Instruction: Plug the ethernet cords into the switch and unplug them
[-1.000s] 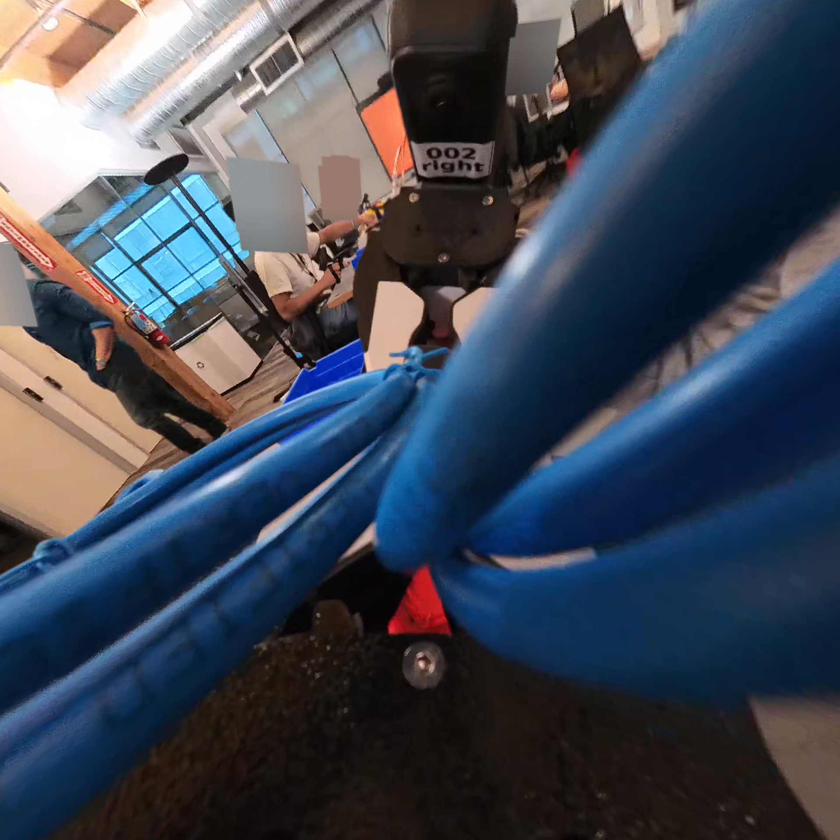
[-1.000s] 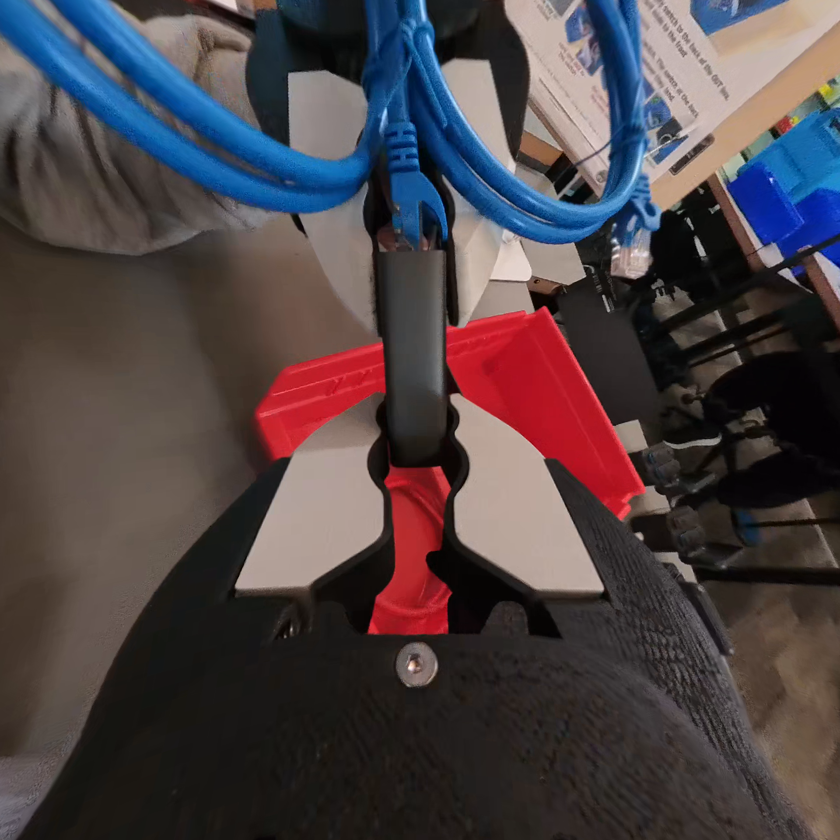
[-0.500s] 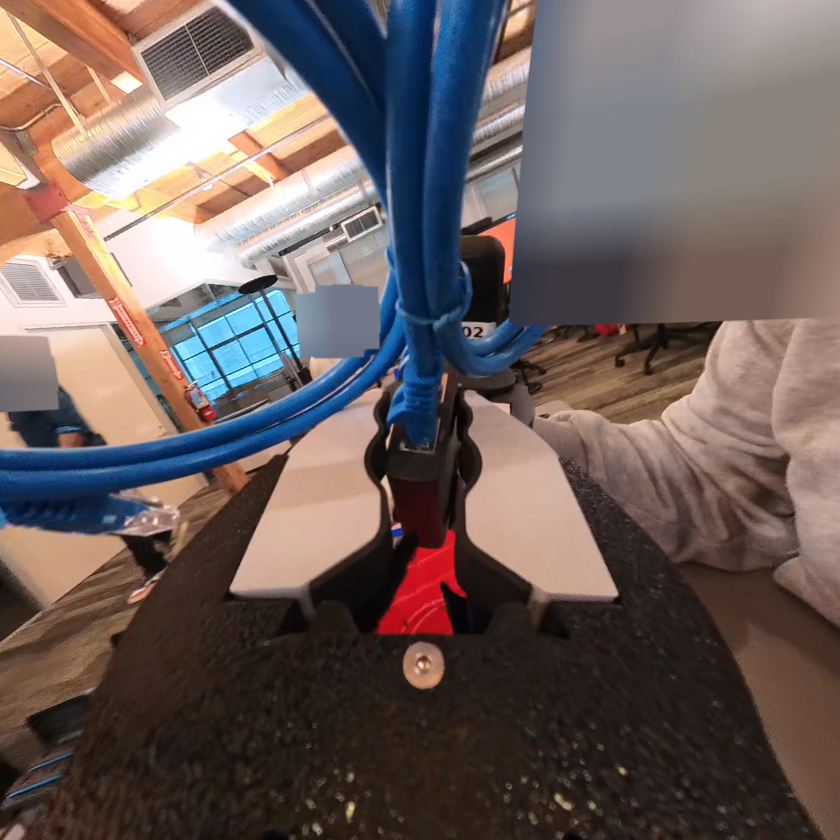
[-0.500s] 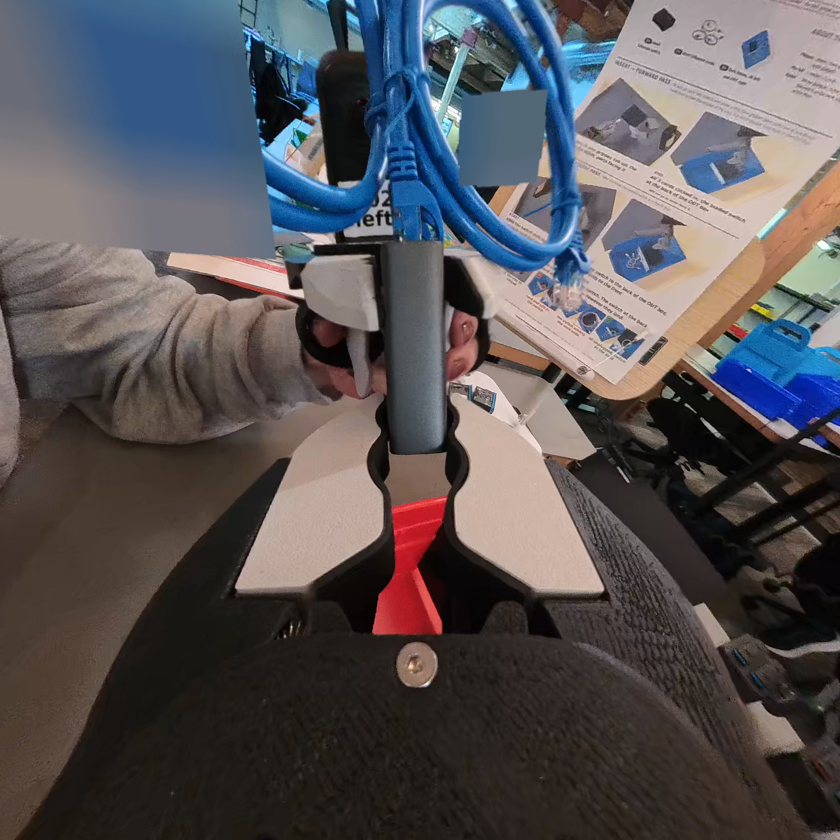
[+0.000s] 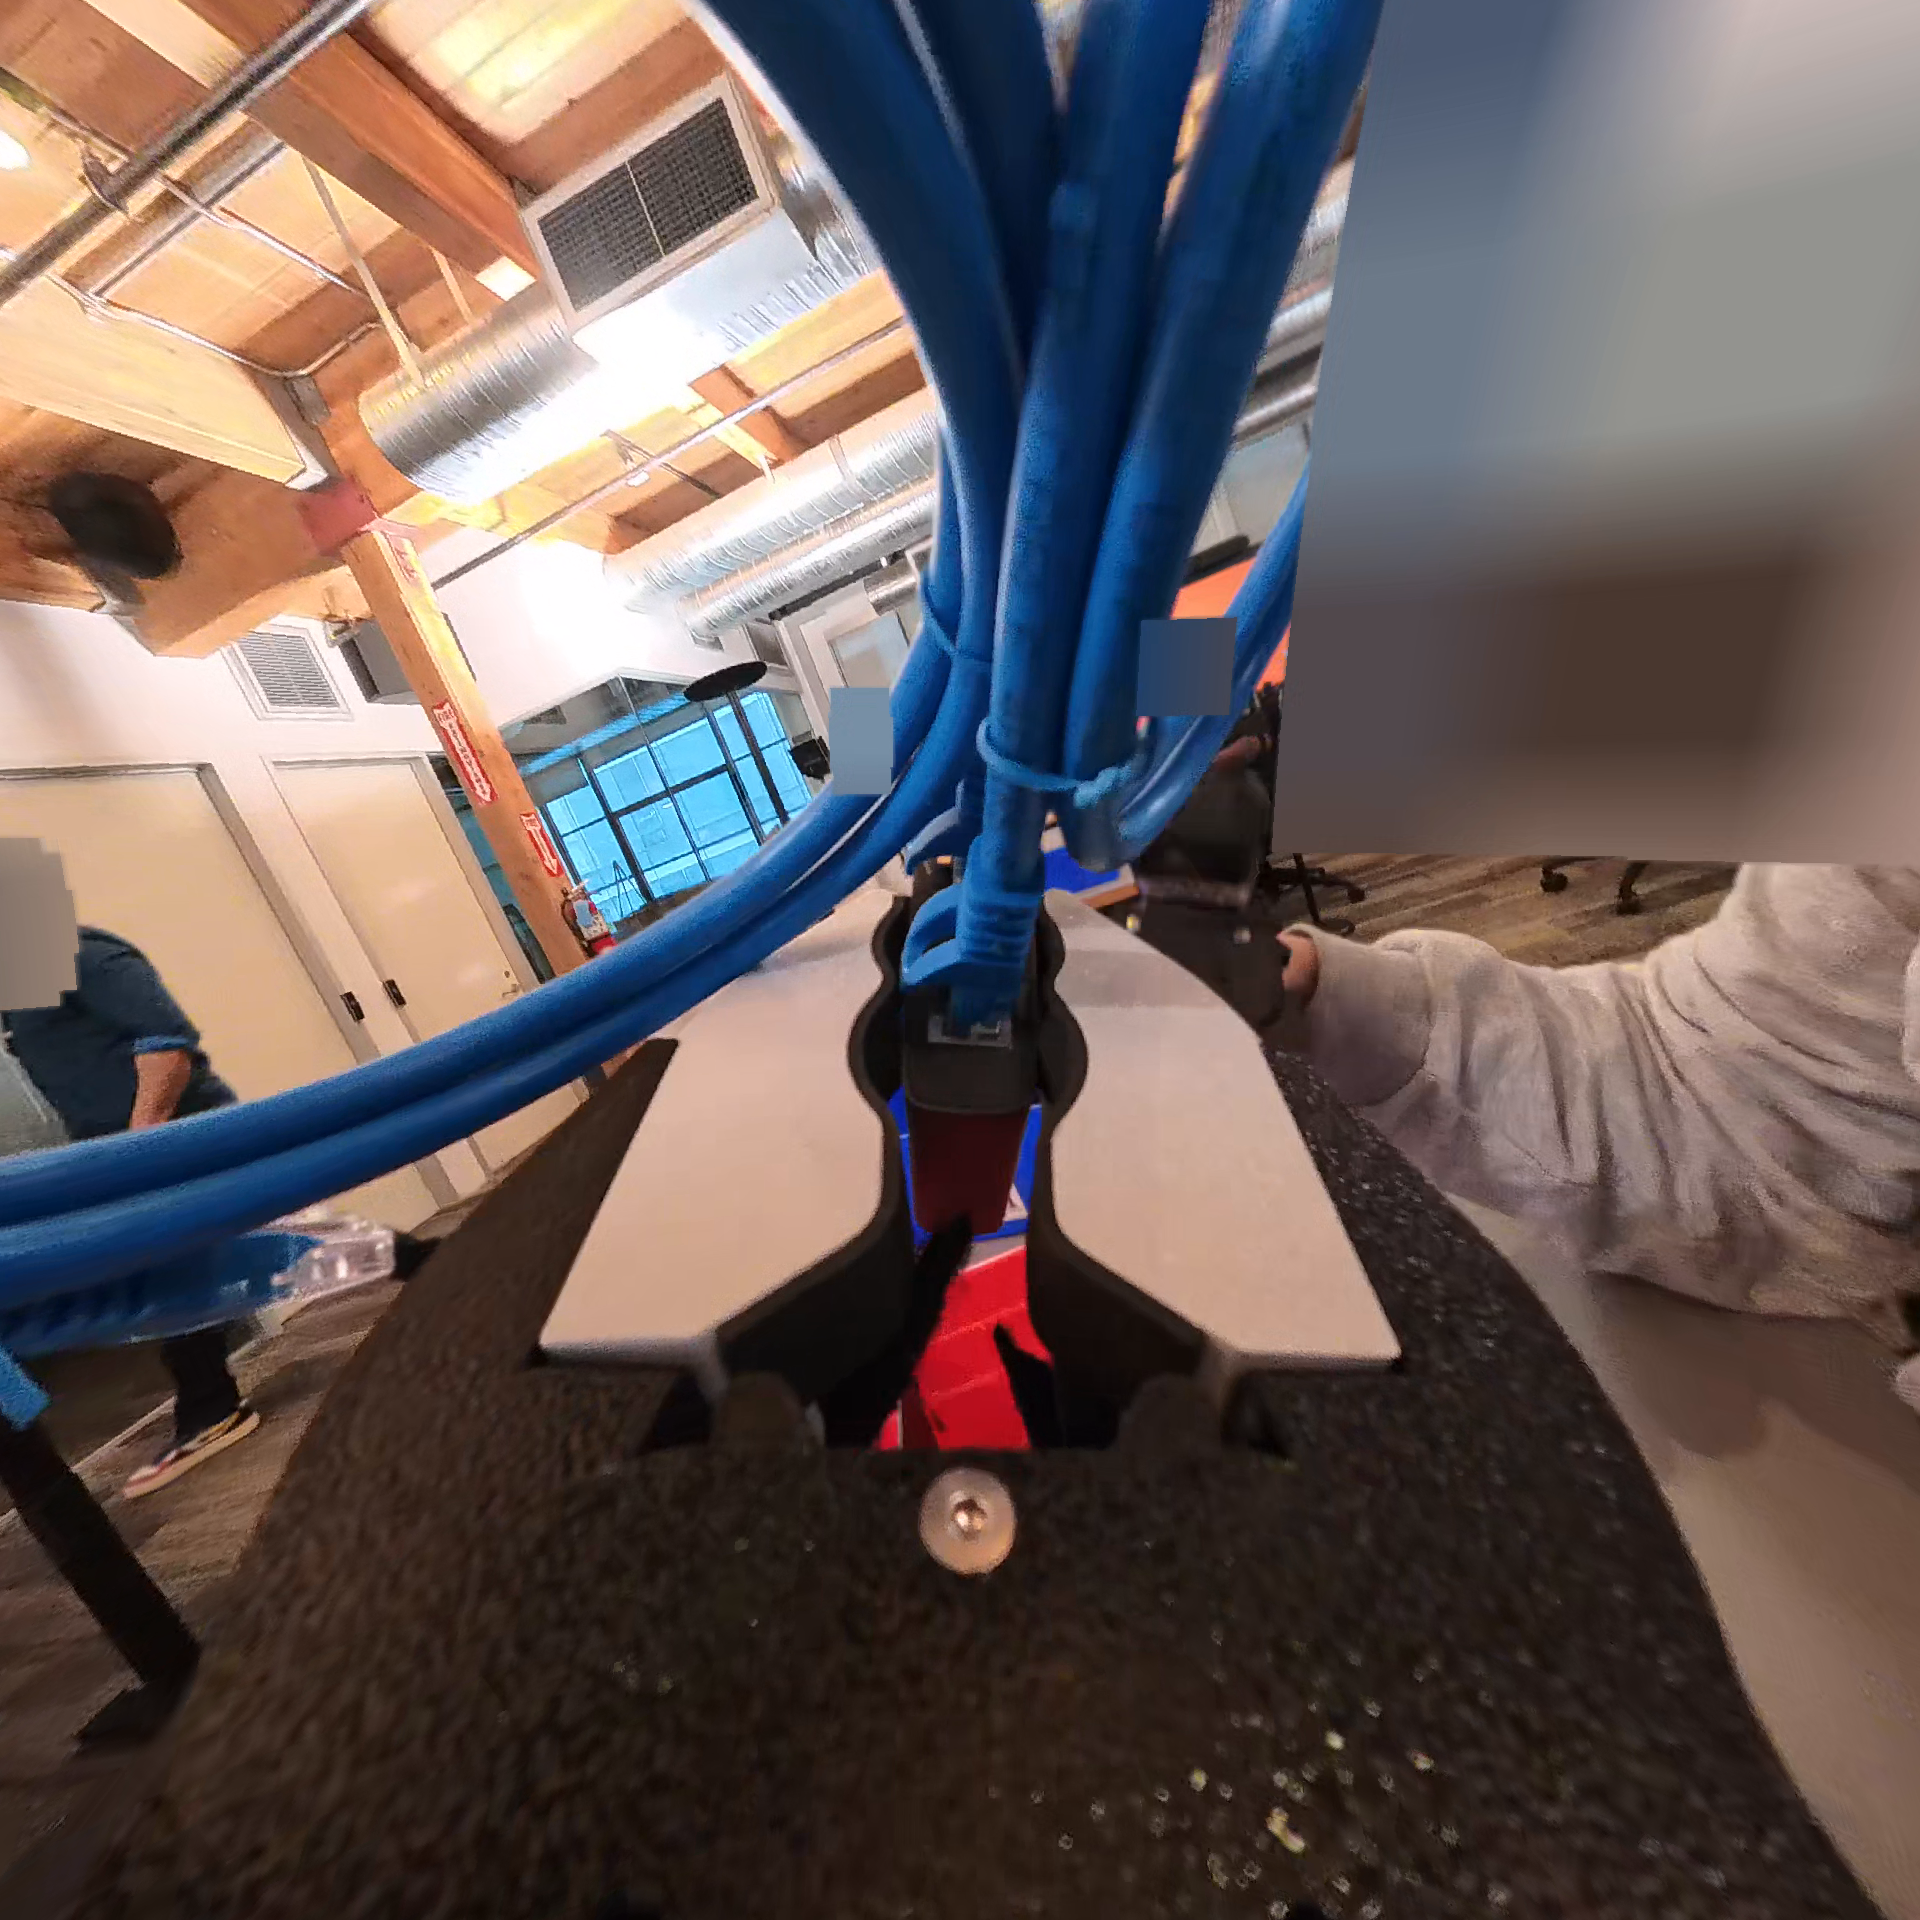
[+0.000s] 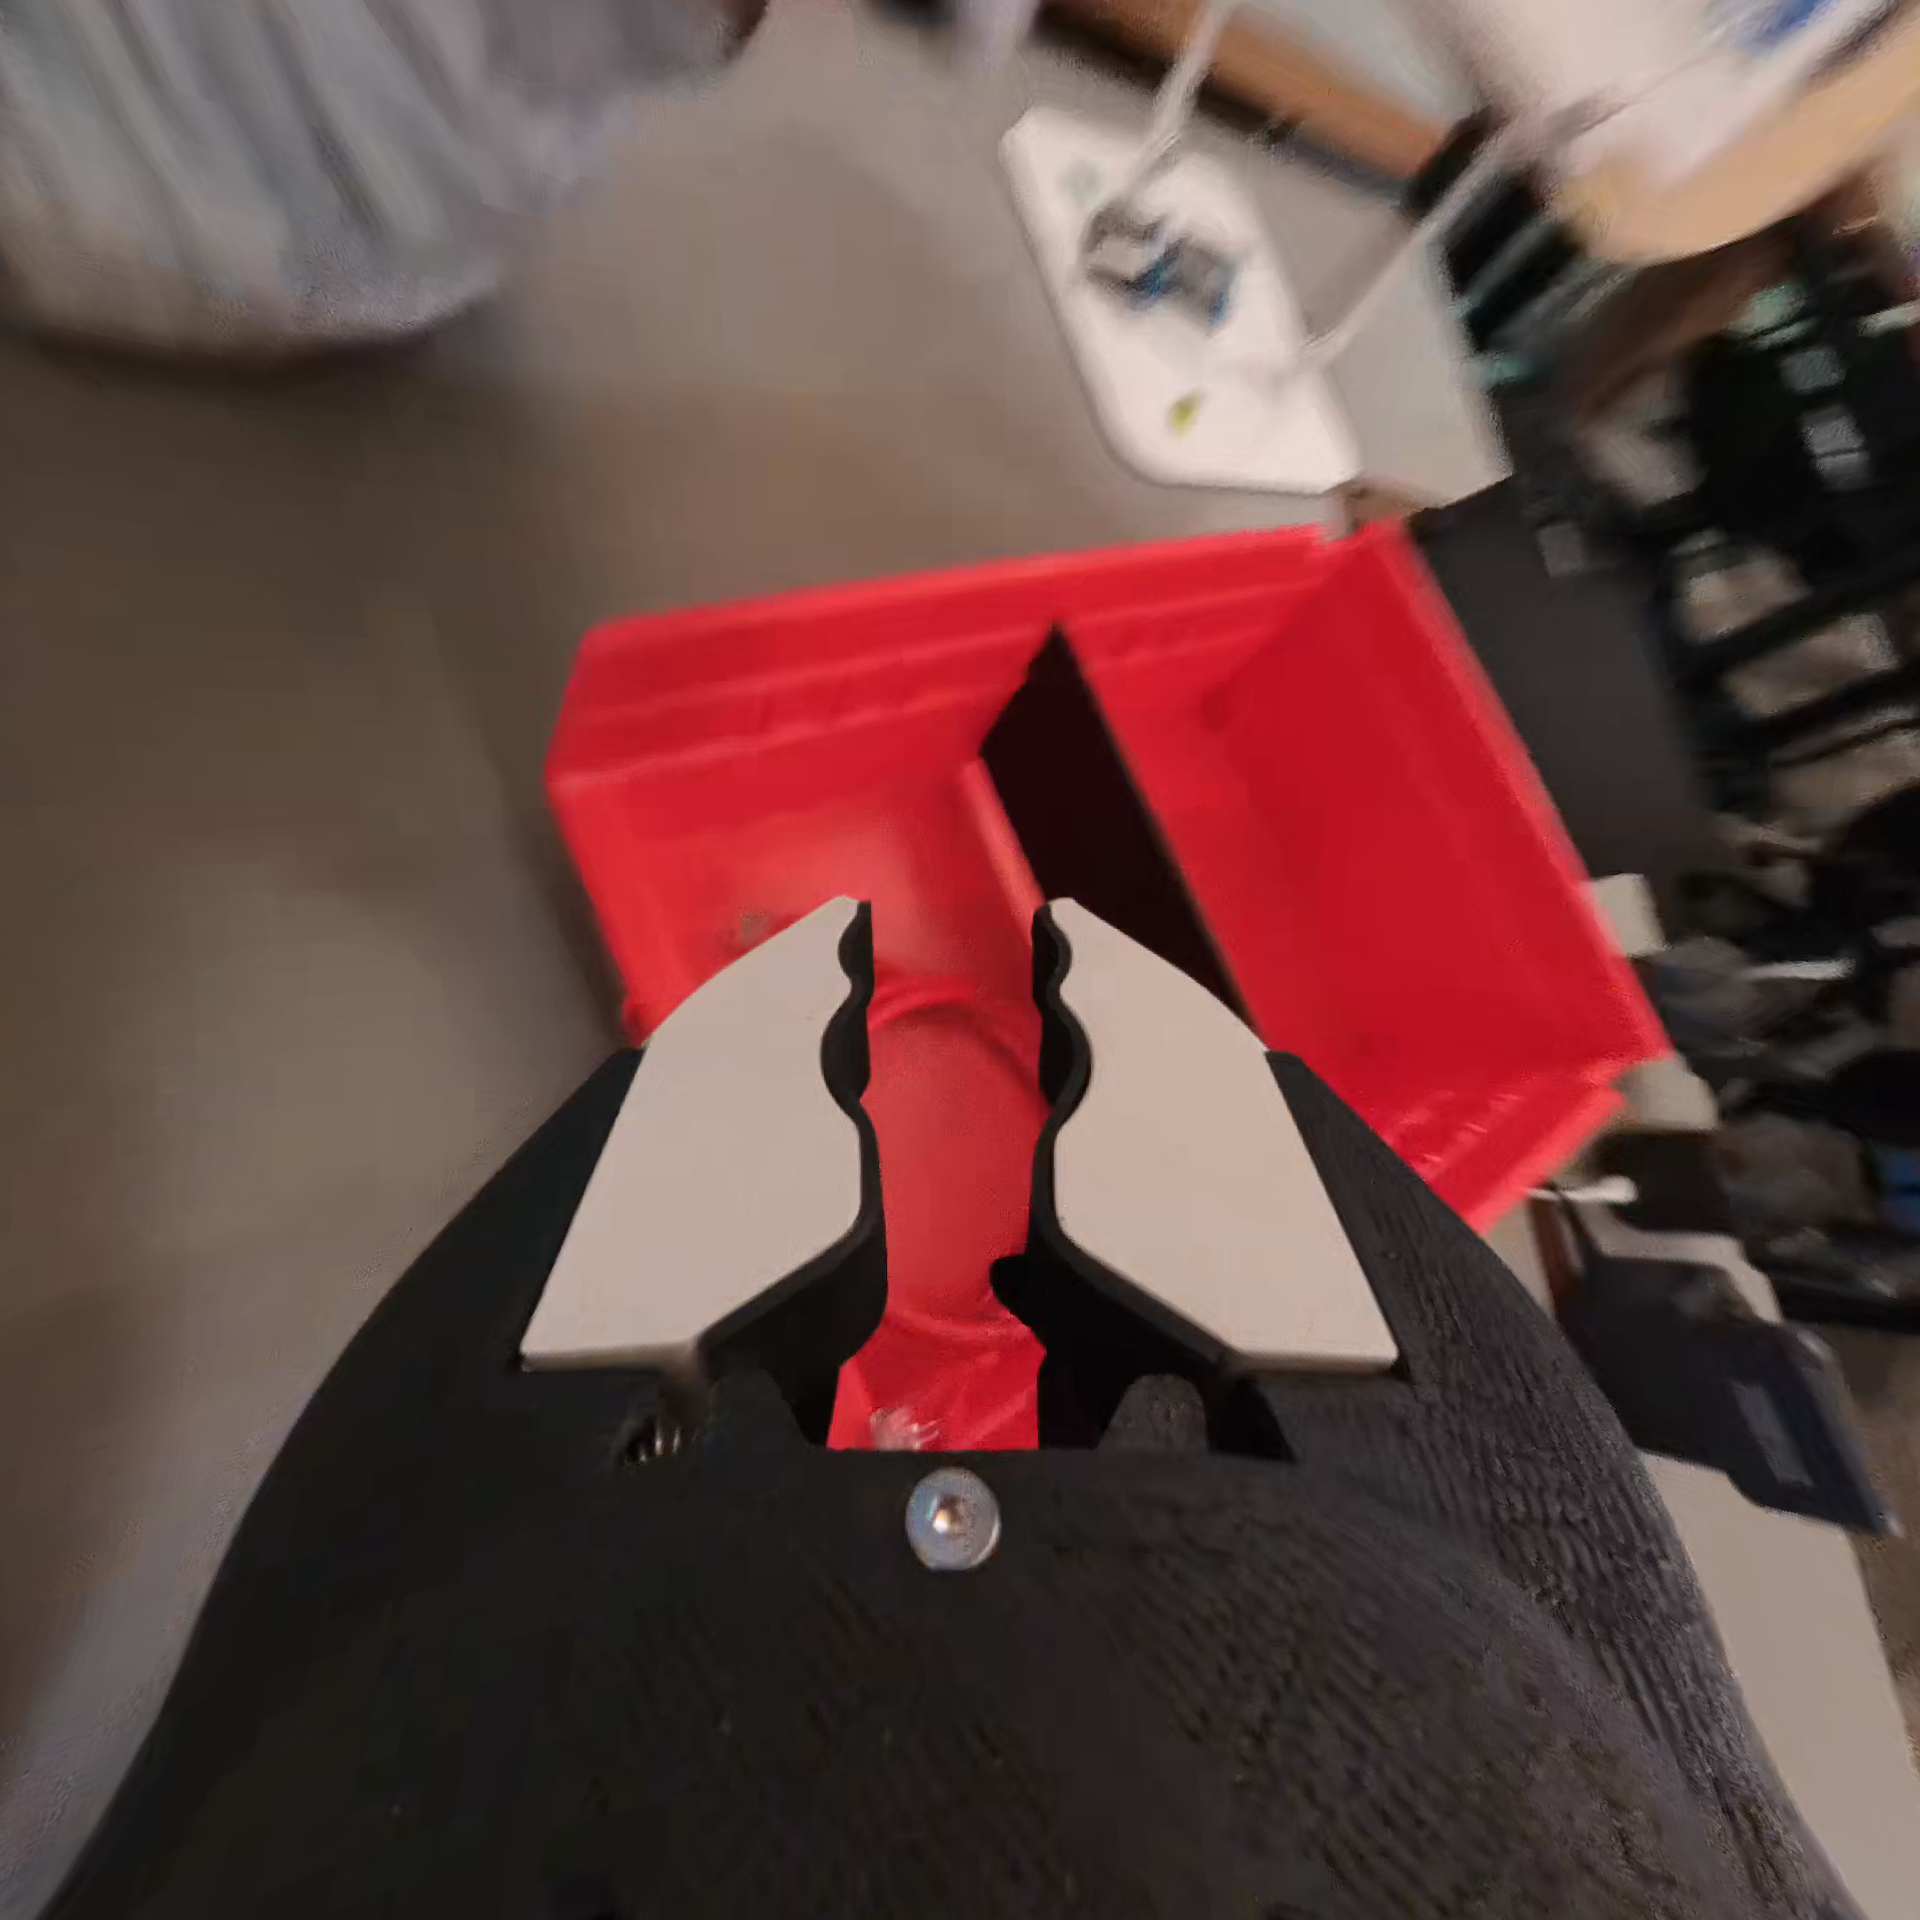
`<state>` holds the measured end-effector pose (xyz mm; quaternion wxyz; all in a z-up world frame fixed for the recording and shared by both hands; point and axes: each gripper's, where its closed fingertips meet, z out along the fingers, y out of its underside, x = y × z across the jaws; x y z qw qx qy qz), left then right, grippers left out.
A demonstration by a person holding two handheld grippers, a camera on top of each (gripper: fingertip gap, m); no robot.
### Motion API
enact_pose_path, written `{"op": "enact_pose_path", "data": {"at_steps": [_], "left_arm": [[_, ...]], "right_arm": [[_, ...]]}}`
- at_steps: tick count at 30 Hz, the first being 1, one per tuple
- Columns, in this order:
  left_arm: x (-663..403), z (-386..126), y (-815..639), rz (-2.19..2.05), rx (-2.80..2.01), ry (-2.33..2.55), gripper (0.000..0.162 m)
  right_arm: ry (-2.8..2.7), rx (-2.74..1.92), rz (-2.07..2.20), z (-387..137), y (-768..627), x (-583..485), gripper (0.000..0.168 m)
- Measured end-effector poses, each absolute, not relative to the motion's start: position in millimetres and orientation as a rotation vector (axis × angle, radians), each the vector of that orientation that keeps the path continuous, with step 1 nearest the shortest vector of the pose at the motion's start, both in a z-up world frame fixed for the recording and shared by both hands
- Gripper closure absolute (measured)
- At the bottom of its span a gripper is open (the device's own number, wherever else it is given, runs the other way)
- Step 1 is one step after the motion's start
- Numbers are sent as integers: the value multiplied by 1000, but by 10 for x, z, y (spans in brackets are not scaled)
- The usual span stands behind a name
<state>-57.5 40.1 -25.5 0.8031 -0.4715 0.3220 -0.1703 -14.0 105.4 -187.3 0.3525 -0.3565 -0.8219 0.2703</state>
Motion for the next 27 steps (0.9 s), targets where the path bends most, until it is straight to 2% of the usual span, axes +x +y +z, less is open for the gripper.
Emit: {"op": "enact_pose_path", "data": {"at_steps": [4, 13, 21, 27], "left_arm": [[-684, -210, 362, -371, -993, 675, 141], [-889, -153, 315, -388, -975, 639, 141], [-982, -150, 303, -402, -972, 628, 141], [-1072, -120, 305, -406, -956, 587, 141]], "right_arm": [[-2523, -747, 421, -2389, 1029, -204, 140], [-3018, -299, 145, -3045, 951, -362, 141], [-3181, -204, 95, -3221, 911, -345, 145], [-3080, -203, 111, -3143, 920, -400, 152]]}}
